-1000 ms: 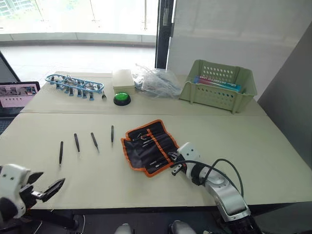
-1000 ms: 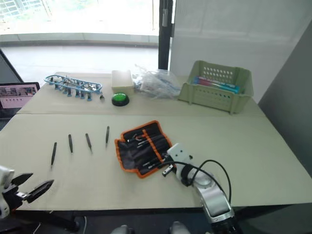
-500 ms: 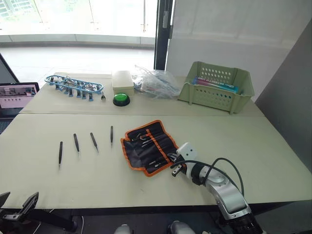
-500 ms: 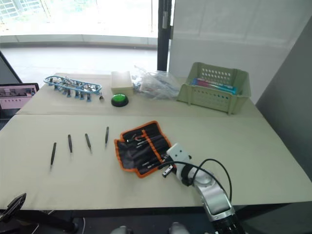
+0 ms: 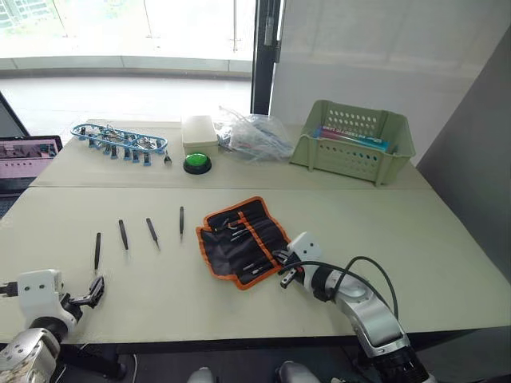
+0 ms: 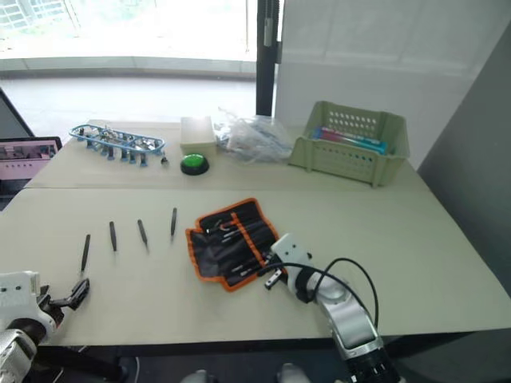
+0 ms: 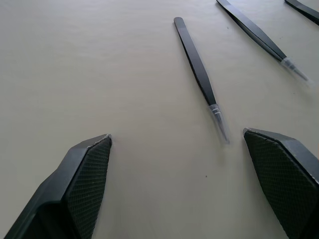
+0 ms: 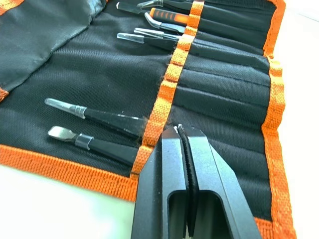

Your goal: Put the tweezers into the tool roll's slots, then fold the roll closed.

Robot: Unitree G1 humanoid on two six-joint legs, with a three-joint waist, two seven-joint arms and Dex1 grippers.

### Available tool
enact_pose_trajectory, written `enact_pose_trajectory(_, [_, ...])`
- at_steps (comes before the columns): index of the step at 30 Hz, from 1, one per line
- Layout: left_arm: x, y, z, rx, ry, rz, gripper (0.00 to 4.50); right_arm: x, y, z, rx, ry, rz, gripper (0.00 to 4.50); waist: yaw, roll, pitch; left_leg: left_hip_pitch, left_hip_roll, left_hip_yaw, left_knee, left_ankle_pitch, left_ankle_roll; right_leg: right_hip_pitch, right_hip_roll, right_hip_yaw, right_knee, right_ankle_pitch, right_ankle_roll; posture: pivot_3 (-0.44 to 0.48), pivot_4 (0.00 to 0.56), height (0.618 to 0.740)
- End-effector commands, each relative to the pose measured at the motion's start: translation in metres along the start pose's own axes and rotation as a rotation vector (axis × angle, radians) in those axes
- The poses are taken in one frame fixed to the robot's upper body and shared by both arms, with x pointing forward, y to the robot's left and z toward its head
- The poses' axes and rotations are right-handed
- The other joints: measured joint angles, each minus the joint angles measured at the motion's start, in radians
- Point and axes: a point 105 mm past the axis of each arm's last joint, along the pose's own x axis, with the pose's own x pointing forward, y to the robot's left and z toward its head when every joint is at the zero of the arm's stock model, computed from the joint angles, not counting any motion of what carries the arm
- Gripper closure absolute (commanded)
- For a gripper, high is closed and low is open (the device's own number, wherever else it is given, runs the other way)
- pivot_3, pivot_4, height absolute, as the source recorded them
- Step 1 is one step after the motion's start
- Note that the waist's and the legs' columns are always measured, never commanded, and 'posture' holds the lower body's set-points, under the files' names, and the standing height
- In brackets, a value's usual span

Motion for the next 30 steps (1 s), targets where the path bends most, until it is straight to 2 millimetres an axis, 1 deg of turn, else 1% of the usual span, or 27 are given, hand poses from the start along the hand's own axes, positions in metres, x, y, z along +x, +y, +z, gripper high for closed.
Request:
enact_pose_trajectory(1, [0.010,-0.005,-0.018,0.014,0.082,0.006,0.03,-0.001,0.000,-0.008,0.013,0.028,-0.005,4.50,0.003,0.006,-0.001,0.000,0.000,0.000,0.000,0.000,0.000,0.000,0.000,0.000,0.000,0.000,0.000,0.000,0.150,0.738])
enact_pose_trajectory(2, [0.012,-0.007,-0.021,0.008,0.100,0.001,0.03,-0.001,0.000,-0.008,0.012,0.028,-0.007,4.50,0.004,0.008,-0.001,0.001,0.000,0.000,0.000,0.000,0.000,0.001,0.000,0.000,0.000,-0.001,0.002,0.000,0.150,0.738])
enact_pose_trajectory(4, [0.015,-0.010,-0.023,-0.005,0.108,-0.006,0.59,-0.001,-0.001,-0.007,0.013,0.026,-0.013,4.50,0.006,0.011,-0.002,0.003,0.000,0.000,0.000,0.000,0.000,0.002,0.000,0.000,0.000,-0.003,0.005,0.000,0.150,0.738])
enact_pose_trajectory(6, [0.017,-0.012,-0.024,-0.015,0.106,-0.018,1.17,-0.001,-0.001,-0.007,0.013,0.024,-0.017,4.50,0.006,0.013,-0.002,0.006,-0.001,0.000,-0.001,0.000,0.000,0.005,0.000,0.000,0.000,-0.005,0.002,0.000,0.150,0.738])
enact_pose_trajectory(11, [0.023,-0.017,-0.023,-0.027,0.096,-0.035,2.87,-0.002,-0.001,-0.006,0.016,0.023,-0.025,4.50,0.005,0.015,-0.002,0.010,-0.001,0.000,-0.001,0.000,0.000,0.010,0.000,0.000,0.000,-0.006,0.000,0.000,0.150,0.738])
enact_pose_trajectory(13, [0.024,-0.018,-0.022,-0.027,0.093,-0.036,3.48,-0.003,-0.002,-0.007,0.015,0.024,-0.027,4.50,0.006,0.015,-0.002,0.010,-0.001,-0.001,-0.001,0.000,0.000,0.011,0.000,0.000,0.000,-0.006,0.000,0.000,0.150,0.738])
enact_pose_trajectory(15, [0.025,-0.017,-0.021,-0.027,0.085,-0.036,4.20,-0.004,-0.002,-0.007,0.016,0.024,-0.029,4.50,0.007,0.015,-0.002,0.011,-0.001,-0.001,-0.001,0.000,0.000,0.012,-0.001,0.000,-0.001,-0.006,0.000,0.000,0.150,0.738])
enact_pose_trajectory(16, [0.026,-0.016,-0.019,-0.023,0.076,-0.035,4.48,-0.004,-0.002,-0.007,0.016,0.024,-0.029,4.50,0.008,0.015,-0.002,0.011,-0.001,-0.001,-0.001,0.000,0.000,0.012,-0.001,0.000,-0.001,-0.006,0.000,0.000,0.150,0.738])
enact_pose_trajectory(18, [0.026,-0.015,-0.011,-0.004,0.047,-0.039,4.48,-0.004,-0.003,-0.007,0.016,0.025,-0.030,4.50,0.009,0.016,-0.001,0.011,-0.001,-0.001,-0.001,0.000,0.000,0.012,-0.001,0.000,-0.001,-0.006,0.000,0.000,0.150,0.738])
enact_pose_trajectory(20, [0.025,-0.014,0.002,0.041,0.000,-0.043,4.48,-0.004,-0.002,-0.007,0.016,0.025,-0.030,4.50,0.009,0.015,-0.001,0.010,-0.001,-0.001,-0.001,-0.001,-0.001,0.012,-0.001,0.000,-0.002,-0.006,0.000,0.000,0.150,0.738])
enact_pose_trajectory(22, [0.022,-0.017,0.021,0.088,-0.073,-0.069,4.48,-0.004,-0.002,-0.007,0.017,0.025,-0.031,4.50,0.009,0.014,-0.001,0.010,-0.001,-0.001,-0.001,-0.002,-0.003,0.011,-0.001,0.000,-0.002,-0.006,0.000,0.000,0.150,0.738])
enact_pose_trajectory(23, [0.020,-0.022,0.039,0.134,-0.137,-0.096,4.48,-0.004,-0.002,-0.007,0.018,0.026,-0.032,4.50,0.009,0.012,0.001,0.009,-0.001,-0.001,-0.001,-0.003,-0.005,0.011,-0.001,0.000,-0.002,-0.006,0.000,0.000,0.150,0.738])
enact_pose_trajectory(25, [0.016,-0.029,0.061,0.198,-0.218,-0.136,4.48,-0.004,-0.002,-0.007,0.019,0.027,-0.033,4.50,0.008,0.006,0.003,0.006,0.000,-0.001,-0.001,-0.003,-0.005,0.008,-0.001,-0.001,-0.002,-0.006,0.000,0.000,0.150,0.738])
enact_pose_trajectory(27, [0.014,-0.042,0.082,0.247,-0.292,-0.196,4.48,-0.004,-0.002,-0.007,0.019,0.028,-0.033,4.50,0.007,0.002,0.003,0.002,0.000,-0.001,-0.001,-0.003,-0.004,0.003,-0.001,-0.001,-0.002,-0.005,-0.002,0.000,0.150,0.738])
enact_pose_trajectory(28, [0.012,-0.057,0.093,0.309,-0.328,-0.274,4.48,-0.004,-0.002,-0.007,0.019,0.028,-0.034,4.50,0.008,0.001,0.003,0.000,0.000,-0.001,-0.001,-0.001,-0.001,0.001,-0.001,-0.001,-0.002,-0.005,-0.002,0.000,0.150,0.738])
enact_pose_trajectory(30, [0.009,-0.092,0.105,0.374,-0.358,-0.453,4.48,-0.004,-0.003,-0.007,0.019,0.028,-0.036,4.50,0.010,0.001,0.003,-0.004,0.000,0.000,-0.001,0.000,0.000,-0.002,-0.001,-0.001,-0.003,-0.001,-0.001,0.000,0.150,0.738])
